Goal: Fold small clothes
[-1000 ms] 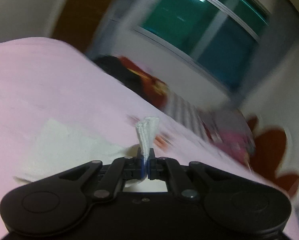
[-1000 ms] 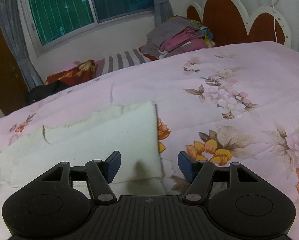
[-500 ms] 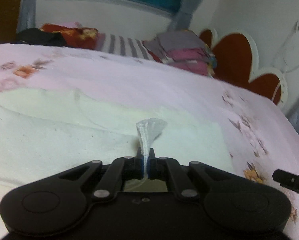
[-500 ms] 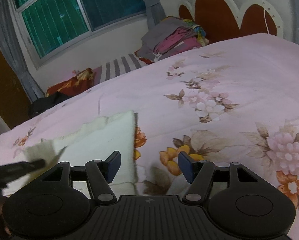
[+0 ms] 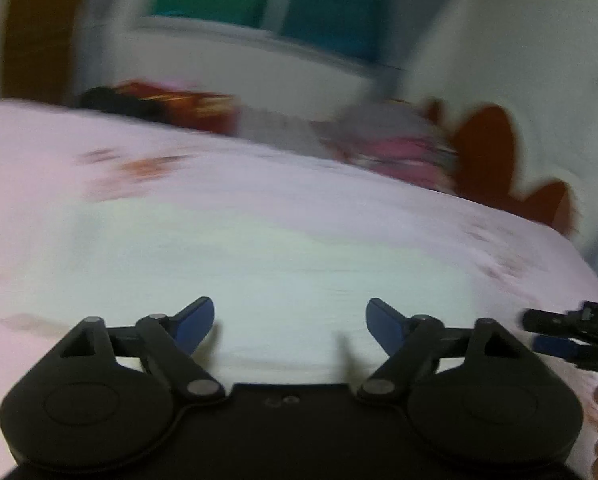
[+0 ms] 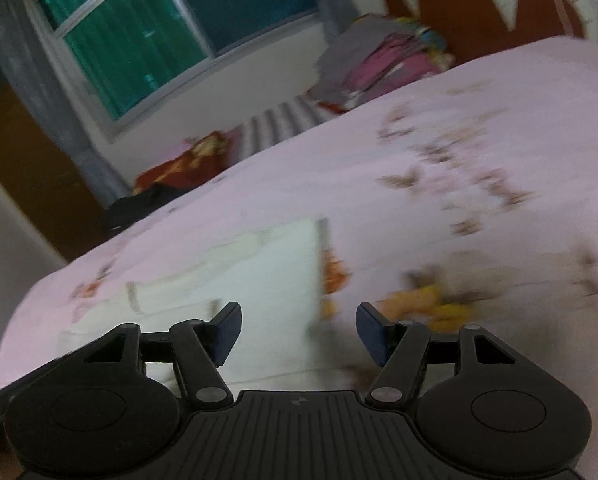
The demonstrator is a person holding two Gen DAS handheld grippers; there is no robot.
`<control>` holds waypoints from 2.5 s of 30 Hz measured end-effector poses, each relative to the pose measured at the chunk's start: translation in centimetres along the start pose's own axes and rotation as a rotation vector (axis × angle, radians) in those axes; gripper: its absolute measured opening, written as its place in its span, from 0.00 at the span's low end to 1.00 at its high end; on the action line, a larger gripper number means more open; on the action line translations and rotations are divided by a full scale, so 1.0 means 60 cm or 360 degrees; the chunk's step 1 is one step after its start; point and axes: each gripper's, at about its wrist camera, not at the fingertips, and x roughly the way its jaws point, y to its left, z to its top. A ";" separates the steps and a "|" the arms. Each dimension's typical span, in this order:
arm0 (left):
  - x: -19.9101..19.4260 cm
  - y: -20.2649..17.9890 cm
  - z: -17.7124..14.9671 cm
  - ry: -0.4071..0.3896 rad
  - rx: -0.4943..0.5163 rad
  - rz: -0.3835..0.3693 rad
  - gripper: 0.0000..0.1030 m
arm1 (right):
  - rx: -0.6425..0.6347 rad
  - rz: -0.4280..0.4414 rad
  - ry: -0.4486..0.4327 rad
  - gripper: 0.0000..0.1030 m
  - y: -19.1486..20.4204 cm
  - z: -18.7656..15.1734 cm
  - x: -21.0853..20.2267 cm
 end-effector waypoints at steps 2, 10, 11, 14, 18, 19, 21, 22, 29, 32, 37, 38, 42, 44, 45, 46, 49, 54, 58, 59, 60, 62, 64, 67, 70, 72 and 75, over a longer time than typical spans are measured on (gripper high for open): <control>-0.023 0.079 -0.009 0.0006 -0.0092 0.0124 0.72 | -0.0006 0.0053 0.0056 0.62 0.022 -0.009 0.027; -0.036 0.196 -0.016 0.0100 -0.0255 0.0212 0.66 | -0.0057 0.0117 0.0229 0.45 0.091 -0.044 0.113; -0.033 0.193 -0.014 0.0109 -0.0235 0.0205 0.66 | -0.0060 0.0103 0.0251 0.42 0.094 -0.045 0.121; -0.019 0.188 -0.010 0.0139 -0.0196 0.0189 0.66 | -0.0036 0.0093 0.0263 0.42 0.100 -0.046 0.133; -0.004 0.169 -0.006 0.0183 -0.0057 0.0231 0.65 | -0.0077 0.0090 0.0274 0.27 0.120 -0.046 0.147; -0.001 0.162 -0.006 0.0192 0.0009 0.0270 0.64 | -0.0095 0.0089 0.0287 0.07 0.124 -0.046 0.153; -0.002 0.160 -0.008 0.0191 0.0040 0.0306 0.61 | -0.0104 0.0080 0.0284 0.05 0.127 -0.045 0.159; -0.001 0.160 -0.008 0.0188 0.0031 0.0303 0.61 | -0.0119 0.0078 0.0250 0.05 0.130 -0.043 0.153; -0.009 0.164 -0.010 0.0176 0.0036 0.0287 0.60 | -0.0064 -0.0037 -0.0026 0.05 0.094 -0.013 0.077; -0.007 0.170 -0.007 0.0180 0.0006 0.0266 0.58 | -0.0039 -0.0109 0.0006 0.05 0.062 -0.011 0.071; -0.005 0.174 -0.002 0.0200 0.0005 0.0248 0.56 | -0.0051 -0.0120 0.0024 0.05 0.047 -0.020 0.067; -0.004 0.174 -0.001 0.0202 0.0005 0.0246 0.55 | -0.0046 -0.0123 0.0022 0.05 0.049 -0.022 0.066; -0.003 0.176 0.000 0.0210 0.0009 0.0239 0.55 | -0.0036 -0.0132 0.0017 0.05 0.047 -0.026 0.064; -0.002 0.177 0.001 0.0211 0.0006 0.0234 0.55 | -0.0041 -0.0137 0.0024 0.05 0.044 -0.027 0.064; -0.002 0.177 0.001 0.0210 0.0006 0.0233 0.55 | -0.0043 -0.0141 0.0030 0.05 0.042 -0.027 0.065; -0.002 0.177 0.000 0.0210 0.0006 0.0232 0.55 | -0.0044 -0.0145 0.0035 0.05 0.041 -0.028 0.066; 0.000 0.177 0.000 0.0210 0.0011 0.0232 0.55 | -0.0074 -0.0167 0.0037 0.05 0.041 -0.033 0.065; 0.003 0.175 0.000 0.0219 0.0032 0.0237 0.55 | -0.0085 -0.0180 0.0052 0.05 0.038 -0.037 0.072; 0.001 0.174 0.002 0.0266 0.0085 0.0205 0.56 | -0.0103 -0.0198 0.0068 0.05 0.032 -0.042 0.086; -0.006 0.176 0.005 0.0301 0.0110 0.0155 0.62 | -0.0112 -0.0205 0.0065 0.06 0.032 -0.041 0.085; -0.018 0.182 0.006 0.0321 0.0111 0.0090 0.66 | -0.0130 -0.0242 0.0064 0.08 0.033 -0.039 0.081; -0.052 0.189 0.010 0.0211 0.0089 0.0054 0.73 | -0.0166 -0.0366 -0.0023 0.37 0.041 -0.034 0.055; -0.062 0.180 0.022 0.0108 0.0075 0.0037 0.72 | -0.0259 -0.0340 -0.0155 0.52 0.053 -0.032 0.028; -0.034 0.143 0.039 0.0032 0.0005 -0.0086 0.72 | -0.0355 -0.0221 -0.0084 0.44 0.077 -0.031 0.046; 0.022 0.098 0.034 0.0106 0.0080 -0.0113 0.71 | -0.0432 -0.0120 0.0028 0.24 0.109 -0.043 0.085; 0.053 0.090 0.020 0.0195 0.0116 -0.0068 0.70 | -0.0464 -0.0100 0.0077 0.24 0.120 -0.054 0.107; 0.051 0.104 0.016 0.0196 0.0157 -0.0002 0.71 | -0.0449 -0.0239 0.0076 0.23 0.097 -0.056 0.116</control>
